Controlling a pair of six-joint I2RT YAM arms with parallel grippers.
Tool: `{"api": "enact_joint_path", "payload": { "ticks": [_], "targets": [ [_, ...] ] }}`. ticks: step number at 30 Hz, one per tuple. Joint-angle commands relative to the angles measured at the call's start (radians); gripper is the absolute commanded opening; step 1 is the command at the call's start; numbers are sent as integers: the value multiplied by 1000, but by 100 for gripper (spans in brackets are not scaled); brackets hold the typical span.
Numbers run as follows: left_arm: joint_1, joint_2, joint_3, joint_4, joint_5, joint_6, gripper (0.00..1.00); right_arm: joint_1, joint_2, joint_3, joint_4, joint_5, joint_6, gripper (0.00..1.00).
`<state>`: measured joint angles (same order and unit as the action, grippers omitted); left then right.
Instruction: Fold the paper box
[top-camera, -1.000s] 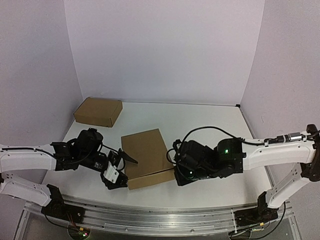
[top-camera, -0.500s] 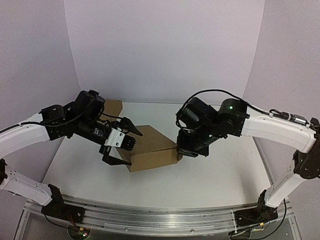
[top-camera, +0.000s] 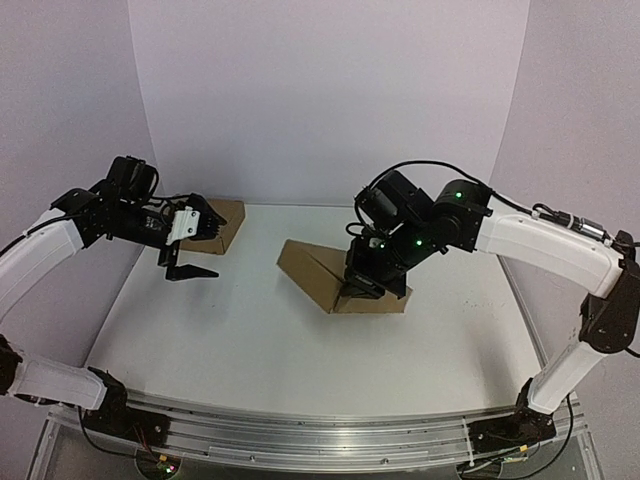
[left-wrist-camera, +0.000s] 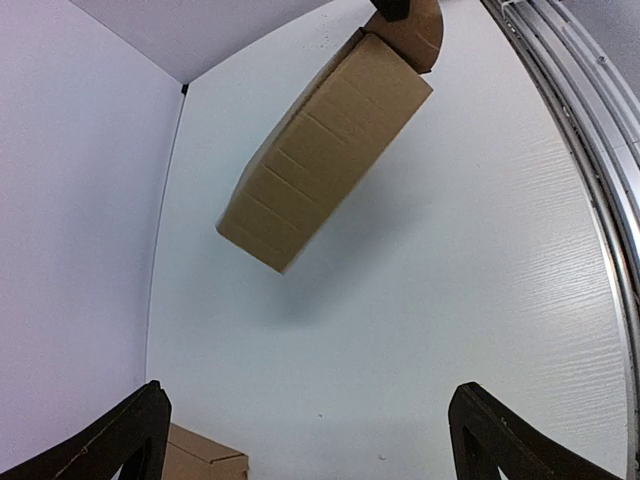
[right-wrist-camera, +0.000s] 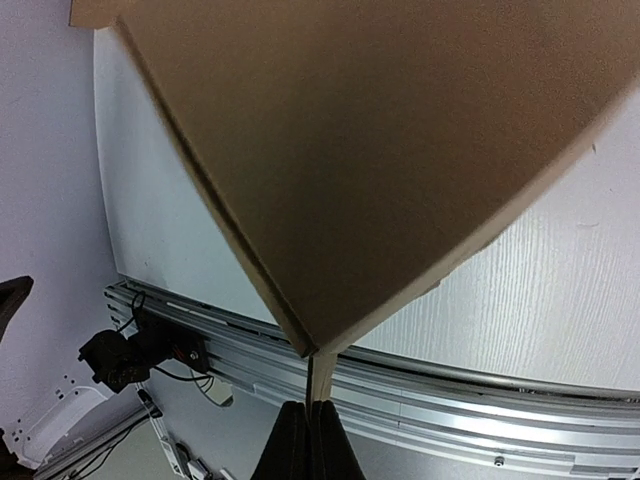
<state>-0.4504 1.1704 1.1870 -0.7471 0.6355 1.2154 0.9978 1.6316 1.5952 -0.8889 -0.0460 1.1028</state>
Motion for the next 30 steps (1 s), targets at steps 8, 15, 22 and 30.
{"api": "enact_joint_path", "payload": {
  "ticks": [8,15,22,30],
  "targets": [
    [-410,125,-44,341,-306,177,100,-15,-12,73,25,-65,3,0],
    [-386,270,17,391,-179,295,100,-15,2,104,26,-211,-57,0],
    [-396,239,-27,537,-107,241,100,-15,2,113,26,-286,-120,0],
    [-395,196,-19,392,-42,272,100,-17,14,133,26,-350,-184,0]
  ]
}}
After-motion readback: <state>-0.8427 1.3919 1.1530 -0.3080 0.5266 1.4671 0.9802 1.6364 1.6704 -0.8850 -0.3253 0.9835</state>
